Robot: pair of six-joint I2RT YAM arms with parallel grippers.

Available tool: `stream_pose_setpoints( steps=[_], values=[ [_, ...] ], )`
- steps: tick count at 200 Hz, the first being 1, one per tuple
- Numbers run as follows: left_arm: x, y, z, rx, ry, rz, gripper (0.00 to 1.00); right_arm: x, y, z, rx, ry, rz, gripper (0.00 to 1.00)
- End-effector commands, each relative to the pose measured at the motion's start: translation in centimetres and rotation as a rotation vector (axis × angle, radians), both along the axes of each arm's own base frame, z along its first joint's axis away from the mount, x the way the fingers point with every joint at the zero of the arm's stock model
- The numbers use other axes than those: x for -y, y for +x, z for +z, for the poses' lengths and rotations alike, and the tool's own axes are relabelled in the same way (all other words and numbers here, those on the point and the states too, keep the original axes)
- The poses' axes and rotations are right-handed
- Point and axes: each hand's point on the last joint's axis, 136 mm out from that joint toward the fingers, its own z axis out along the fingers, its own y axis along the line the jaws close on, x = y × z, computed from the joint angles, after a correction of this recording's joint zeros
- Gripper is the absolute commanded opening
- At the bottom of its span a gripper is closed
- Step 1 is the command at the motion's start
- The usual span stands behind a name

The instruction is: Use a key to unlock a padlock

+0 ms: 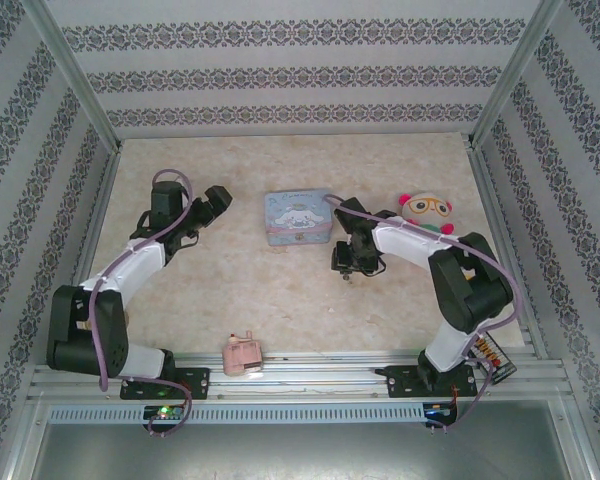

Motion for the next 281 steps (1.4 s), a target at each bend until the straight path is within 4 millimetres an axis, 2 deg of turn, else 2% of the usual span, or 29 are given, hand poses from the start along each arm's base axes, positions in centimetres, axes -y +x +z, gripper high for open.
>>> stream_pose_setpoints(
  steps=[1,50,88,125,159,164,167,195,238,281],
  values=[
    [-1.5,-0.7,0.8,0.013,0.04,0.03,0.99,0.9,0.3,3.1,0.075,-0.02,0.001,0.54],
    [-4.1,-2.0,2.5,0.043,0.131,0.093,0.99,2.7,0.2,8.2,0.215,-0.003,-0.036,0.59],
    [-6.0,-3.7,3.6,0.086,0.238,0.155,0.99,5.2,-0.1,11.1,0.339,-0.007,-0.087,0.64],
    [-7.7,-5.6,3.8,0.142,0.295,0.237,0.99,8.3,-0.9,12.0,0.456,-0.008,-0.164,0.7],
    [-9.5,-7.5,2.5,0.163,0.377,0.315,0.99,10.2,-0.8,12.8,0.601,0.009,-0.216,0.79],
    [-9.8,-7.7,2.3,0.161,0.388,0.326,0.99,10.5,-0.8,12.9,0.622,0.006,-0.219,0.95],
    [-9.9,-7.9,2.1,0.163,0.396,0.332,0.99,10.6,-0.7,13.0,0.637,0.005,-0.22,0.98],
    [-10.7,-9.0,1.7,0.212,0.443,0.367,0.99,11.9,-0.1,14.0,0.738,-0.031,-0.246,0.98],
    [-11.8,-9.7,2.7,0.291,0.527,0.403,0.99,13.4,1.7,15.7,0.839,-0.055,-0.273,0.98],
    [-12.8,-9.0,2.5,0.31,0.666,0.401,0.99,14.7,4.0,14.7,0.807,-0.013,-0.293,0.98]
  ],
)
